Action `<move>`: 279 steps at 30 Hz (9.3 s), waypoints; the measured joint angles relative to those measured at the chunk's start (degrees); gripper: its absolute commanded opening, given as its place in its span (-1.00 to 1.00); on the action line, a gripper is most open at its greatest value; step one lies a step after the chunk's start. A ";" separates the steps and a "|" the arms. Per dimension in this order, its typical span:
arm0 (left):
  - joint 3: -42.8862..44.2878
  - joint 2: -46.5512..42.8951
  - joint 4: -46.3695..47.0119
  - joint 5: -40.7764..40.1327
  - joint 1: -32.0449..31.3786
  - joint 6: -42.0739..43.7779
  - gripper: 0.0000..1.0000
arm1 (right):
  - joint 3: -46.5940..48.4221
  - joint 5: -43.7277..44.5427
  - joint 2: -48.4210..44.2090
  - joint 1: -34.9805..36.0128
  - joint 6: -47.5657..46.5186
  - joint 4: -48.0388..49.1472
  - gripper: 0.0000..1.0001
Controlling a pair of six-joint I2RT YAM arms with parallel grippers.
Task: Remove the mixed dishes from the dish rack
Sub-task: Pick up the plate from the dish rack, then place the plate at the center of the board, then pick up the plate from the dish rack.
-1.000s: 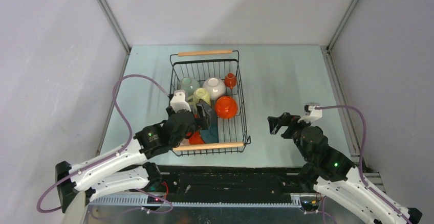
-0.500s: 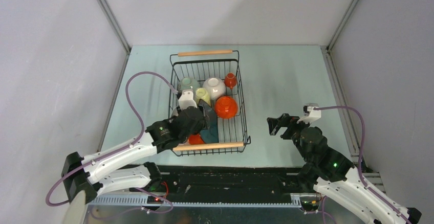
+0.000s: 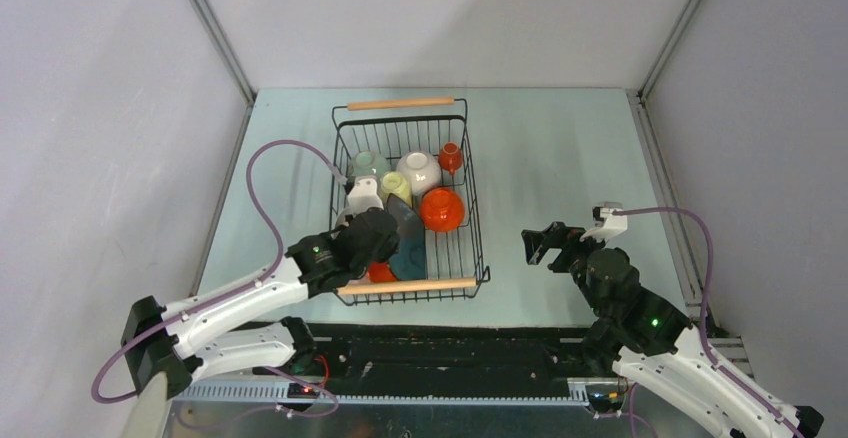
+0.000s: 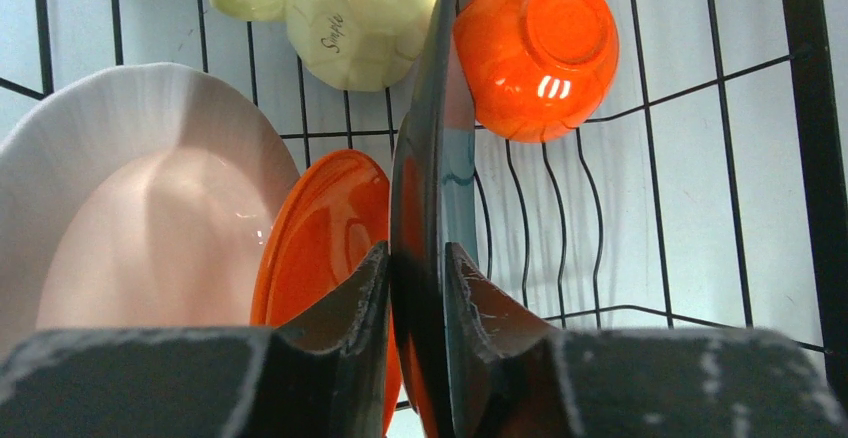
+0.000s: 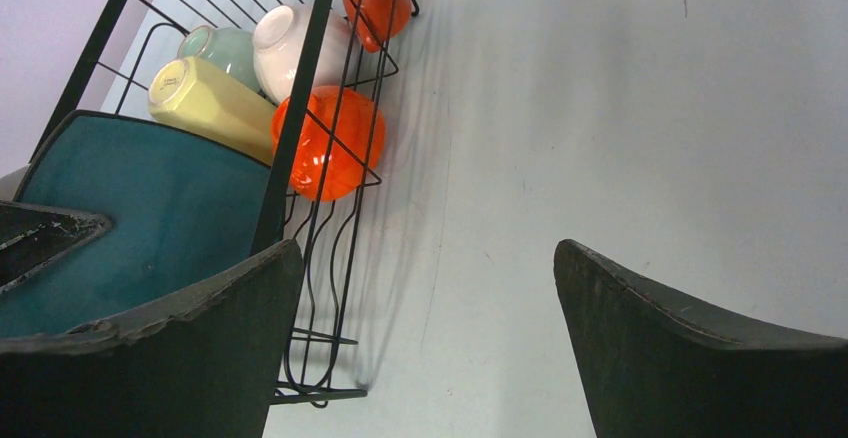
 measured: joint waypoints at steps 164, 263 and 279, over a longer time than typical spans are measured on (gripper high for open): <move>-2.05 -20.59 -0.68 -4.98 0.07 2.95 0.96 | -1.90 -51.47 12.72 -59.36 3.89 -12.48 -1.00; -0.28 -11.32 -8.76 -5.05 0.07 -1.57 0.97 | -3.21 -17.66 11.45 -48.61 8.63 -6.69 0.99; 4.83 2.36 -13.25 -8.50 0.07 -5.11 0.23 | -3.21 -15.13 5.44 -48.61 9.70 -10.69 0.99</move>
